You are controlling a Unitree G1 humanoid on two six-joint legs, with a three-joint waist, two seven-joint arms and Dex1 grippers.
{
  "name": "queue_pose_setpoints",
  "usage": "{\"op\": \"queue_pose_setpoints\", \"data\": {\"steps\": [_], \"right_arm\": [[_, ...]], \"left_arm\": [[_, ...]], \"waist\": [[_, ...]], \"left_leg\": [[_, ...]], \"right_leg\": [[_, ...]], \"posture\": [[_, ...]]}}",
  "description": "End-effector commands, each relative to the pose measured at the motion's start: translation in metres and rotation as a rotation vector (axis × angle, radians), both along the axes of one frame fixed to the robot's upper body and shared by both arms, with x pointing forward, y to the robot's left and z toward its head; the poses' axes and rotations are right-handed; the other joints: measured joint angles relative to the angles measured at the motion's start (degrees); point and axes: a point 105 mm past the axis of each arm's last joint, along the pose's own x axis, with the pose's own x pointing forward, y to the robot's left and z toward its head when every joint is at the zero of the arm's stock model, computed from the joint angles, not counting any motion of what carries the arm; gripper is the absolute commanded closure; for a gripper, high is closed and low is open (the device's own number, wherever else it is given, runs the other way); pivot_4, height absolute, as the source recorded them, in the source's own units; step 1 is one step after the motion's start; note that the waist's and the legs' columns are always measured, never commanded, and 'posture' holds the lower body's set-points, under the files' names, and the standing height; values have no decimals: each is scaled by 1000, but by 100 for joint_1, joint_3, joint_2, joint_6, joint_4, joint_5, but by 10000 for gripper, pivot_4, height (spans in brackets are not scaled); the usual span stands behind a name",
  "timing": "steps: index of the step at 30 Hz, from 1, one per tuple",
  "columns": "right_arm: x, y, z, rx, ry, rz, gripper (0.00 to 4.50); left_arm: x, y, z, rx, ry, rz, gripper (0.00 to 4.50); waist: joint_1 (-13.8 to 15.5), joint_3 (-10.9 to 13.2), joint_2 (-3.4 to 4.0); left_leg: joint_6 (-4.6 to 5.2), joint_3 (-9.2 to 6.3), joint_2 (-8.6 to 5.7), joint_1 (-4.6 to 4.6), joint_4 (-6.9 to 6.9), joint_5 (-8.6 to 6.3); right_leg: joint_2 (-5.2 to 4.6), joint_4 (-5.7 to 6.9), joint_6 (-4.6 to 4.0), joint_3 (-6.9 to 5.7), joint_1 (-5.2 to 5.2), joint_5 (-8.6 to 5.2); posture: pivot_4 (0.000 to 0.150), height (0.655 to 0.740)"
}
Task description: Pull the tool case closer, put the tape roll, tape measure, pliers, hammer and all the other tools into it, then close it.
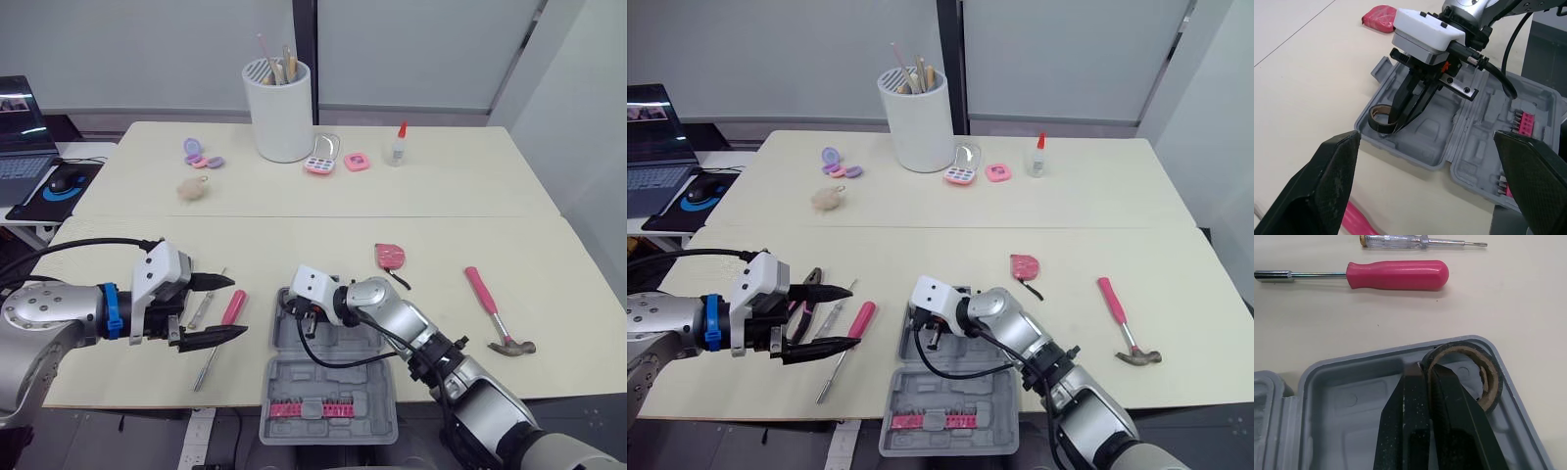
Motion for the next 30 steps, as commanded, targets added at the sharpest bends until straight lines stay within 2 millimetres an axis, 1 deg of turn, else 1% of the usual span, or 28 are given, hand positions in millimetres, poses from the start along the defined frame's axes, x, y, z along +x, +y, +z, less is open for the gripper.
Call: {"op": "queue_pose_setpoints", "data": {"steps": [1,9,16,18,19,22,25,30], "right_arm": [[2,2,1,-13,-31,2,44804],[-2,3,-5,-14,-13,8,44804],[-1,1,-11,-40,-31,20,44804],[-1,1,-11,-37,-34,29,39207],[-2,2,-10,-35,-35,33,37673],[-4,4,-4,-12,-32,48,30768],[-4,5,5,15,-36,61,30768],[1,3,19,81,-66,42,30768]], "left_arm": [[1,2,8,23,-37,-9,0],[1,1,7,23,-41,-10,0],[4,1,8,27,-50,-10,0],[4,1,8,28,-53,-11,0],[4,1,8,29,-53,-12,0],[5,1,8,30,-55,-12,0],[5,1,7,31,-56,-13,0],[6,0,7,29,-57,-17,0]], "waist": [[0,0,0],[0,0,0],[-2,0,0],[-2,0,0],[-2,0,0],[-2,0,0],[-1,0,0],[0,0,0]], "left_leg": [[0,0,0,0,0,0],[0,2,0,-1,-1,0],[0,3,1,0,-1,0],[0,3,1,0,-1,0],[0,3,2,0,-1,0],[0,5,1,-1,-1,0],[0,3,2,-1,-1,0],[0,4,3,-3,-2,0]], "right_leg": [[0,0,0,0,0,0],[0,-1,0,2,-1,0],[0,0,0,2,-1,0],[0,0,0,2,-1,0],[0,0,0,2,-1,0],[0,-1,0,4,-3,0],[0,0,0,2,-3,0],[0,0,0,3,-5,0]], "posture": [[1500,7400],[1500,7400],[1500,7400],[1500,7400],[1500,7400],[1500,7400],[1500,7400],[1500,7400]]}}
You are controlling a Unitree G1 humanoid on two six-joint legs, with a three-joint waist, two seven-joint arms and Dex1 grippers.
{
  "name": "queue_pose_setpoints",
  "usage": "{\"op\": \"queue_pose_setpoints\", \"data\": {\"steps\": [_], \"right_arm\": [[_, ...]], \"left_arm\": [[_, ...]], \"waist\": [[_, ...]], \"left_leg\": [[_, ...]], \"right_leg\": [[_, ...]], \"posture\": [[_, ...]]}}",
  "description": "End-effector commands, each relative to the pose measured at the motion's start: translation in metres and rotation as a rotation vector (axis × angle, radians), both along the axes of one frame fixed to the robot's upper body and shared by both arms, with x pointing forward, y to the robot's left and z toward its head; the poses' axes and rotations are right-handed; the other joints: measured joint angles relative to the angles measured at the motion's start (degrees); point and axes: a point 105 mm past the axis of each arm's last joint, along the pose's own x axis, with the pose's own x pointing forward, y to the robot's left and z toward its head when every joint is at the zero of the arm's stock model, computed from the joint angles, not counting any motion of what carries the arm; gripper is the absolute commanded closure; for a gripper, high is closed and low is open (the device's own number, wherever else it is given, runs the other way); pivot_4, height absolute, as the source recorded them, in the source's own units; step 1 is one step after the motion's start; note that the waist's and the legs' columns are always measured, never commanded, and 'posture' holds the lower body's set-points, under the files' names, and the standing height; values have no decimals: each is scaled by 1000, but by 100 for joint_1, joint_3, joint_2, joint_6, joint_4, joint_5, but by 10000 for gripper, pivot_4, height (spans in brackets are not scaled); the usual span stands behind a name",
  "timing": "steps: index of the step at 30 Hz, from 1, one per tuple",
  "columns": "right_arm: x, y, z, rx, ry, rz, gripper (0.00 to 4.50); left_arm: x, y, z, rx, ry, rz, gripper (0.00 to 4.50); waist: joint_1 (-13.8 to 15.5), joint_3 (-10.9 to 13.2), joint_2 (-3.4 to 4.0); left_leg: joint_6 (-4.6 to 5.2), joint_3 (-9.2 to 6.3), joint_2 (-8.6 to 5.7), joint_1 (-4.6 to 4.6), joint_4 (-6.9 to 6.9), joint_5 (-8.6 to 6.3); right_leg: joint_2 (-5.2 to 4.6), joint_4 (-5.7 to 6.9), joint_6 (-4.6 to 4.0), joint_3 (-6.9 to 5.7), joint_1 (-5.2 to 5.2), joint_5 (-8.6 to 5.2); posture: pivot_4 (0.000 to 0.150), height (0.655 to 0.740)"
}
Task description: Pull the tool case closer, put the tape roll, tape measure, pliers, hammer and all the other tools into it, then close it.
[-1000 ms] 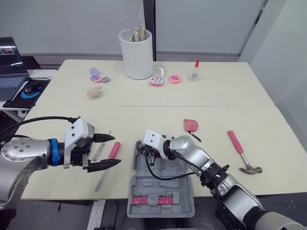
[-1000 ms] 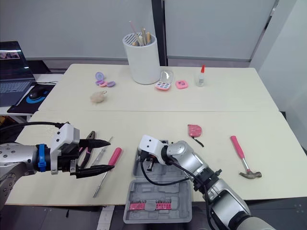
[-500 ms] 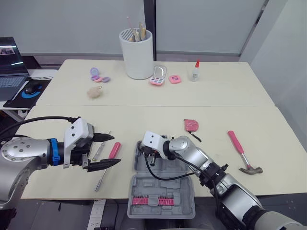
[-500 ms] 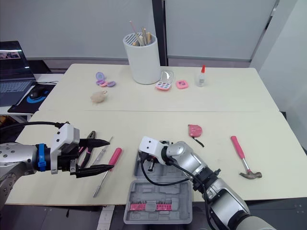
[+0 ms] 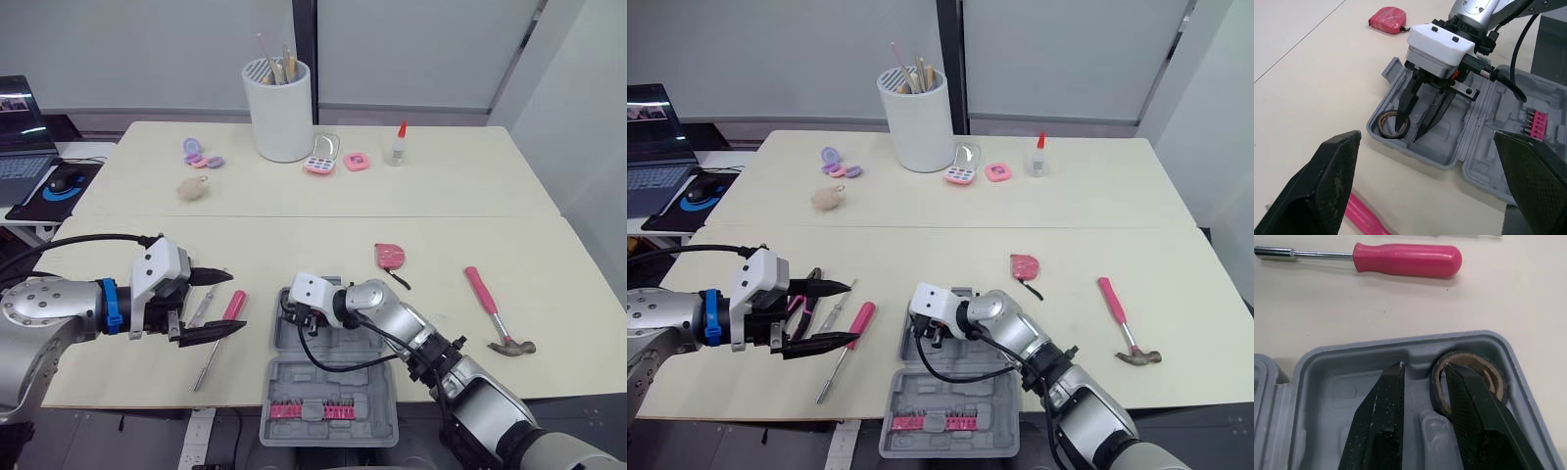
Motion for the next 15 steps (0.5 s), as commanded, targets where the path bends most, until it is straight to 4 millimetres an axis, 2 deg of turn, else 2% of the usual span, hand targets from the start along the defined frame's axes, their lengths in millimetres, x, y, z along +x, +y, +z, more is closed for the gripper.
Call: {"op": "queue_pose_setpoints", "data": {"steps": [1,4,15], "right_arm": [[5,0,25,114,-50,-11,30768],[8,-4,27,158,-57,-39,30768],[16,-2,-7,134,-60,-128,30768]], "left_arm": [[1,-1,5,8,-27,-18,0],[1,-1,4,9,-25,-19,0],[1,-2,3,13,-24,-26,0]], "waist": [[0,0,0],[0,0,0],[-8,0,0]], "left_leg": [[0,0,0,-1,0,0],[0,0,-1,-1,0,0],[0,4,2,-1,-2,0]], "right_leg": [[0,0,0,0,0,0],[0,0,0,0,0,0],[2,0,0,3,-3,0]], "posture": [[1500,7400],[1500,7400],[1500,7400]]}}
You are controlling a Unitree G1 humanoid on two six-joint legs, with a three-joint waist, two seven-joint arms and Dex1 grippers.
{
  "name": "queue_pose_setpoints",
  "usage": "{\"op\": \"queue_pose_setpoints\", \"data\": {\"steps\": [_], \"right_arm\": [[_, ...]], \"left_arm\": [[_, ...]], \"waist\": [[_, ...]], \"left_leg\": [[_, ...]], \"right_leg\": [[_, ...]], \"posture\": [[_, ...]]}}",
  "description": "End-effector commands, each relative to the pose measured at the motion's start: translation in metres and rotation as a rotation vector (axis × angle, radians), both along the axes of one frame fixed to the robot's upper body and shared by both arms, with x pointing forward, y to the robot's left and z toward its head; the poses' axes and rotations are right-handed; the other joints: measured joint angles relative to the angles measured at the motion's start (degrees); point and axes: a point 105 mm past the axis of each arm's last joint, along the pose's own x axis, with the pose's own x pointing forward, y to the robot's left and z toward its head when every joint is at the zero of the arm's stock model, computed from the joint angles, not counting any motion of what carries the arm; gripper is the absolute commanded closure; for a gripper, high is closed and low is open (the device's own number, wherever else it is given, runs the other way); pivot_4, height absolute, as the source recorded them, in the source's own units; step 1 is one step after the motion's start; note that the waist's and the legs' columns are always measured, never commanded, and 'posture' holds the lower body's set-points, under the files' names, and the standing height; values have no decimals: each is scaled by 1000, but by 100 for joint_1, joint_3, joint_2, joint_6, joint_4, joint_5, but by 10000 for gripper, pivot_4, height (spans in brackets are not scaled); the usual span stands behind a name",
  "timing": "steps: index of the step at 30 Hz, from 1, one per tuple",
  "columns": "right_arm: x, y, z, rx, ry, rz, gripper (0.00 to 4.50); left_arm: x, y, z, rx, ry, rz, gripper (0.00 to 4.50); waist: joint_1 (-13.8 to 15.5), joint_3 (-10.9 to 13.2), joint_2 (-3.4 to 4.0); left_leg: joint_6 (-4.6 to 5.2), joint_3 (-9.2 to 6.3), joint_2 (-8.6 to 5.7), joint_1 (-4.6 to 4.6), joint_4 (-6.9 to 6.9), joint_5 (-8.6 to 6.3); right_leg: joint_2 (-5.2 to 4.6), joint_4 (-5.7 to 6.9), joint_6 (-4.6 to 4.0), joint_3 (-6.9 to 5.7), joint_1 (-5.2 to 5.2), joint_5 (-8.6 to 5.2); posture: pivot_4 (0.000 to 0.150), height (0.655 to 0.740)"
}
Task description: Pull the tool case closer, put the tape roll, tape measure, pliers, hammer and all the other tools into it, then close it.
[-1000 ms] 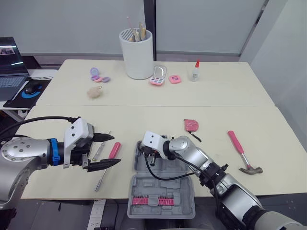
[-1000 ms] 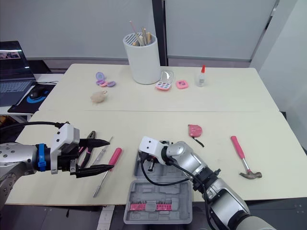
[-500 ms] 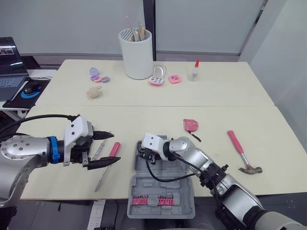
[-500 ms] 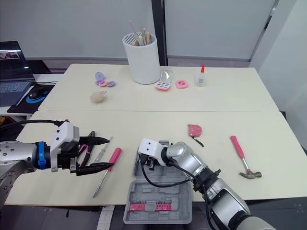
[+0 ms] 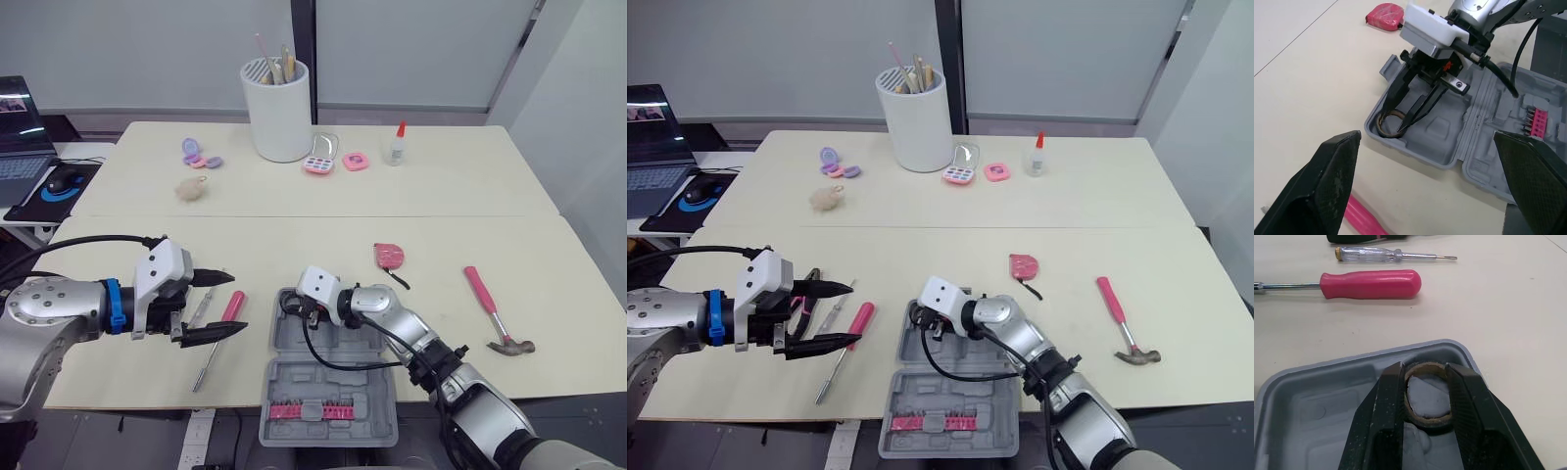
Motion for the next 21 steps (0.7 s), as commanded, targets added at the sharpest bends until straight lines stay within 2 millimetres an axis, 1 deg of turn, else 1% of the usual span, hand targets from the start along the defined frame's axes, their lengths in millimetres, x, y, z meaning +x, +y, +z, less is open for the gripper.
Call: {"op": "queue_pose_setpoints", "data": {"steps": [1,3,5,9,10,14,16,17,19,21], "right_arm": [[5,0,-2,-20,-36,-20,30768],[5,-4,-10,-60,-28,-27,30768],[4,-5,-12,-68,-24,-21,30768],[3,-4,-8,-45,-18,-14,30768],[4,-2,-3,-26,-21,-11,30768],[5,2,26,106,-32,-1,30768],[7,-6,56,193,-45,11,30768],[6,-11,65,213,-54,21,30768],[4,-26,81,225,-65,38,30768],[2,-59,99,212,-85,48,30768]], "left_arm": [[0,-1,6,9,-33,-20,0],[0,-2,6,10,-33,-21,0],[0,-2,5,10,-33,-21,0],[-1,-2,4,9,-28,-20,0],[-1,-2,3,9,-27,-19,0],[0,1,4,0,-34,-1,0],[3,9,6,-16,-36,31,0],[4,12,7,-23,-36,42,0],[6,18,8,-35,-34,67,0],[12,33,13,-45,-42,122,0]], "waist": [[0,0,0],[0,0,-1],[1,-1,0],[1,0,0],[1,0,0],[3,0,0],[5,2,2],[9,4,2],[13,3,1],[24,4,3]], "left_leg": [[0,0,-1,0,0,0],[0,0,-1,1,0,0],[0,-2,1,2,0,0],[0,-1,3,3,0,0],[0,-1,3,3,0,0],[0,-1,3,1,0,0],[0,-1,3,0,0,0],[0,0,4,0,0,0],[0,-1,6,-2,0,0],[0,-1,6,-2,0,0]], "right_leg": [[0,0,0,0,0,0],[-1,0,0,0,1,0],[0,1,0,-1,1,0],[1,1,-1,-1,2,1],[1,1,-1,-1,2,1],[1,1,-1,-1,2,1],[1,1,-2,-1,1,1],[1,1,-2,-1,0,1],[1,1,-2,-3,-1,1],[1,-1,-2,-4,-1,1]], "posture": [[1500,7400],[1500,7400],[1500,7400],[1500,7400],[1500,7400],[1500,7400],[1500,7400],[1500,7400],[1500,7400],[1500,7400]]}}
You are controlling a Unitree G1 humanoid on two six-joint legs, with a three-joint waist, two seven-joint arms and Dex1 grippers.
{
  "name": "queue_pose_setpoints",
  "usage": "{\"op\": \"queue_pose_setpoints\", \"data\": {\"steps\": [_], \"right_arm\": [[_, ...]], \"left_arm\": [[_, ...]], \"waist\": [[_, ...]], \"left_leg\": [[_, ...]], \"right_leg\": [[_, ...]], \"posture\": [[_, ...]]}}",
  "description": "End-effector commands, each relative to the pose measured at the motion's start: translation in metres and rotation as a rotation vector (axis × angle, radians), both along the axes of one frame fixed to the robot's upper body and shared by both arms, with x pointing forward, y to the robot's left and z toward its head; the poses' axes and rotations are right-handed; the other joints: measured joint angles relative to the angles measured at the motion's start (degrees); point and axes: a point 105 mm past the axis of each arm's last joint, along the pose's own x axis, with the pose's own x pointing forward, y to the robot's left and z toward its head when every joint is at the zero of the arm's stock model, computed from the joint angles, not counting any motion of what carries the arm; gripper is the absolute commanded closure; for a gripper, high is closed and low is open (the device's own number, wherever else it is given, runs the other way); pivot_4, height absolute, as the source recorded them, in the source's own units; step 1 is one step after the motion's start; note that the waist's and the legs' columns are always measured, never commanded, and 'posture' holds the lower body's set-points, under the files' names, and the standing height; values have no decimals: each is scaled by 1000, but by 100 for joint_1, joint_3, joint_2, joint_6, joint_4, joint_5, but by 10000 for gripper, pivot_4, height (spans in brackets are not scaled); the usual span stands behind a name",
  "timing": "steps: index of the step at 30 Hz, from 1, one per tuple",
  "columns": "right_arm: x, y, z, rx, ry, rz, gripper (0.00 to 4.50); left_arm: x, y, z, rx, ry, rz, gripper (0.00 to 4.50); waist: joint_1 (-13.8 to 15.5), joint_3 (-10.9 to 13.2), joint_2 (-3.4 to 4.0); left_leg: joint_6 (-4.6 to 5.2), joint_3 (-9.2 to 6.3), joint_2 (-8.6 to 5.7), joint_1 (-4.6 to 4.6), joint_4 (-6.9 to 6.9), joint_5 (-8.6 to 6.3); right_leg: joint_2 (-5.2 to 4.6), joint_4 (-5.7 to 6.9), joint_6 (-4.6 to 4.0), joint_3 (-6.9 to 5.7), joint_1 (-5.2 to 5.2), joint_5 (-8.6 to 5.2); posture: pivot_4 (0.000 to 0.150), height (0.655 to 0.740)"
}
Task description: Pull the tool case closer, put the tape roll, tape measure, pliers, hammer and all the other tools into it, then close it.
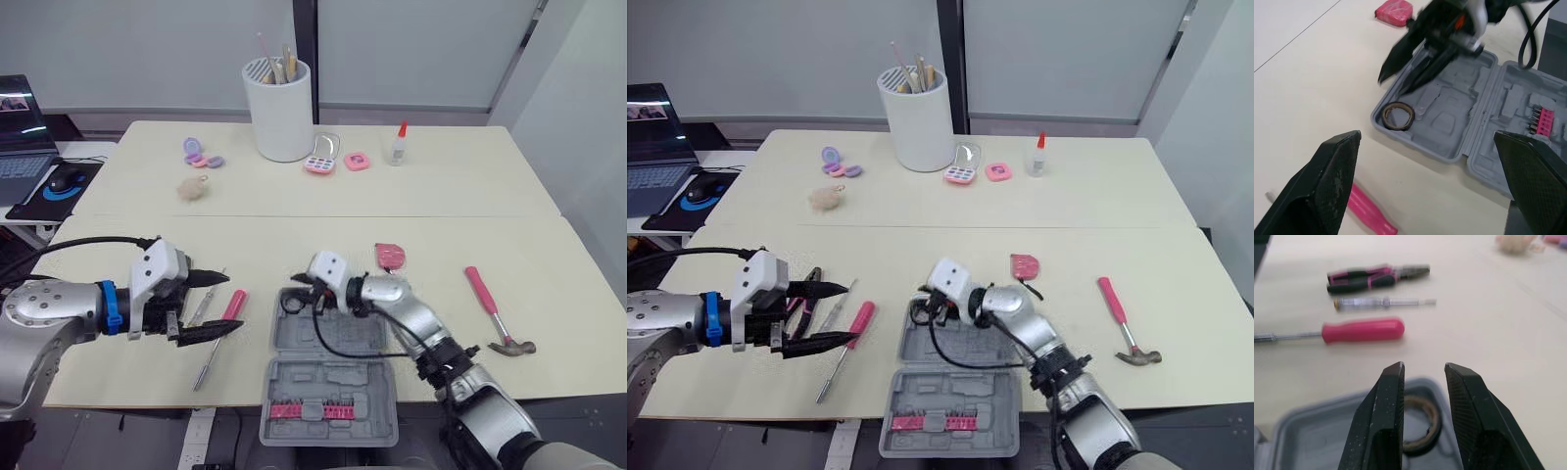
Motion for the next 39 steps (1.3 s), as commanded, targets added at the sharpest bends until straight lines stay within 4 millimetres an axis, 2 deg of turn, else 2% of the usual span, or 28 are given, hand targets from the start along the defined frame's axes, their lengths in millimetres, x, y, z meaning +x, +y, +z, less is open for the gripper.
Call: {"op": "queue_pose_setpoints", "data": {"steps": [1,5,6,8,13,15,17,20,24,28,39], "right_arm": [[-6,-40,39,32,-43,29,30768],[-15,-99,52,-56,-42,21,23366],[-16,-126,56,-85,-33,-14,20940],[-21,-167,64,-137,-20,-82,15460],[-30,-236,73,-209,24,-260,284],[-33,-258,72,-231,38,-319,284],[-35,-271,72,-242,52,-353,284],[-36,-304,72,-245,74,-462,284],[-39,-318,61,-253,102,-499,284],[-39,-327,55,-264,99,-527,284],[-36,-328,51,-322,88,-523,284]], "left_arm": [[7,21,16,-17,-52,66,0],[12,39,27,-55,-63,140,0],[13,52,28,-54,-61,178,0],[12,74,28,-42,-43,231,0],[11,112,32,-58,-43,347,0],[9,121,28,-54,-28,372,0],[7,127,25,-51,-17,389,0],[6,150,21,-47,-17,482,0],[2,161,13,-34,5,512,0],[3,162,12,-33,-1,518,0],[8,160,9,-9,-14,519,0]], "waist": [[28,1,1],[36,4,-5],[35,8,-5],[31,14,-1],[-19,16,1],[-21,16,1],[-19,17,2],[-7,17,2],[0,17,1],[1,17,2],[-1,17,2]], "left_leg": [[0,-1,-1,-1,0,0],[1,-1,-9,-5,0,0],[1,-1,-9,-4,0,-1],[1,1,-8,-5,-1,-1],[1,17,6,1,-7,-1],[1,19,16,2,-7,-1],[1,24,18,2,-7,-1],[1,29,20,1,-6,-1],[1,34,19,0,-7,-1],[1,34,22,1,-6,-1],[1,37,22,0,-6,-1]], "right_leg": [[-1,-1,0,-1,1,0],[-9,-5,0,-4,1,0],[-9,-5,0,-3,1,0],[-9,-6,0,-3,-1,0],[-2,-6,-4,4,-4,-3],[8,-6,-7,3,-5,-4],[9,-5,-8,7,-8,-4],[9,-5,-9,9,-10,-3],[8,-6,-9,11,-12,-3],[9,-4,-10,10,-13,-3],[9,-4,-10,12,-13,-3]], "posture": [[1500,7400],[1500,7400],[1500,7400],[1500,7400],[1500,7400],[1500,7400],[1500,7400],[1500,7400],[1500,7400],[1500,7400],[1500,7400]]}}
